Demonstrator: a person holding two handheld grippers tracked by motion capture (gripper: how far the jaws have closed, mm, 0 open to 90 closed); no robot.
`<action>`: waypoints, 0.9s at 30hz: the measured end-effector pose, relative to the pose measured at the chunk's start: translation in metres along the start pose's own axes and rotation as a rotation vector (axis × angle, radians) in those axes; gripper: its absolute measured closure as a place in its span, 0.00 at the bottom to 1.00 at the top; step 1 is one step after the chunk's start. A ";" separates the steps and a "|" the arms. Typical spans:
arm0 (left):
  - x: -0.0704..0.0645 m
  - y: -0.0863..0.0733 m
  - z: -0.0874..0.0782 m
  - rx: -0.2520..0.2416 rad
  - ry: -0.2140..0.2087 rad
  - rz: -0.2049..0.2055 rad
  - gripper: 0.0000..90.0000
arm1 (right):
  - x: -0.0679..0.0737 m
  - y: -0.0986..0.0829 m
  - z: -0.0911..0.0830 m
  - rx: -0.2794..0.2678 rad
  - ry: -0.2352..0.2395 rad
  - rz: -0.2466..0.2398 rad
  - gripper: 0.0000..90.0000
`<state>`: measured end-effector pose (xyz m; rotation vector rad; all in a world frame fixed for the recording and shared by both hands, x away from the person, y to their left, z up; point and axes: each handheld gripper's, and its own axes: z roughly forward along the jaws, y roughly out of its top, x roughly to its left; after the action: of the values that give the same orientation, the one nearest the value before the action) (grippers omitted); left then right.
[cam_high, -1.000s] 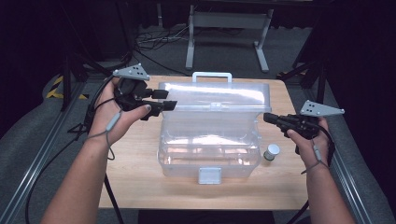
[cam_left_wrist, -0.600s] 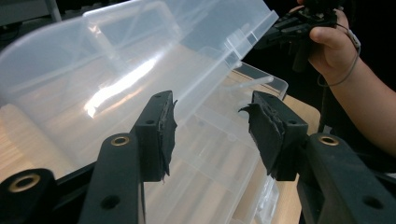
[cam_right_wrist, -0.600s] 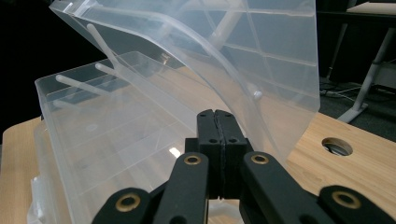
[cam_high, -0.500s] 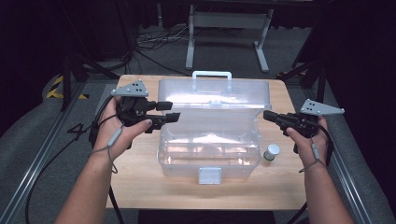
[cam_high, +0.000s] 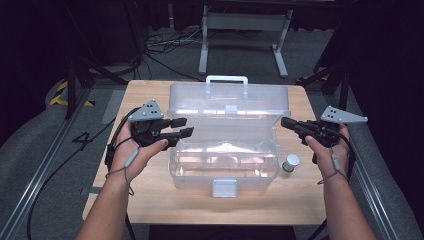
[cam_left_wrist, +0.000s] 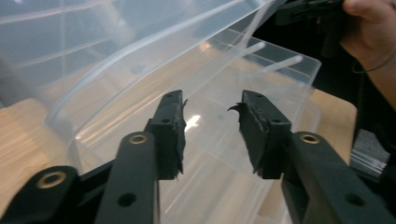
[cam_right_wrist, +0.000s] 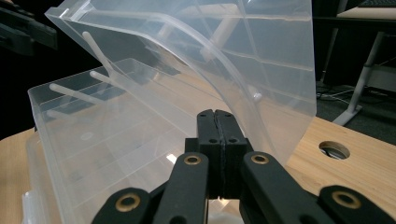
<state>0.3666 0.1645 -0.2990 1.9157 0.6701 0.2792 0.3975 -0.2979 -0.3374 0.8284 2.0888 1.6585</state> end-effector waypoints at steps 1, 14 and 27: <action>0.001 -0.002 0.001 -0.005 0.011 -0.010 0.70 | 0.000 0.000 0.000 0.000 0.000 0.000 1.00; 0.018 -0.020 0.012 -0.069 0.148 -0.044 0.89 | 0.001 -0.002 0.000 -0.011 0.001 0.002 1.00; 0.026 -0.026 0.015 -0.157 0.218 -0.043 1.00 | 0.007 -0.004 0.000 -0.006 -0.010 -0.013 1.00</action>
<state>0.3861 0.1756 -0.3309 1.7335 0.8081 0.5038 0.3912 -0.2944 -0.3409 0.8176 2.0768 1.6497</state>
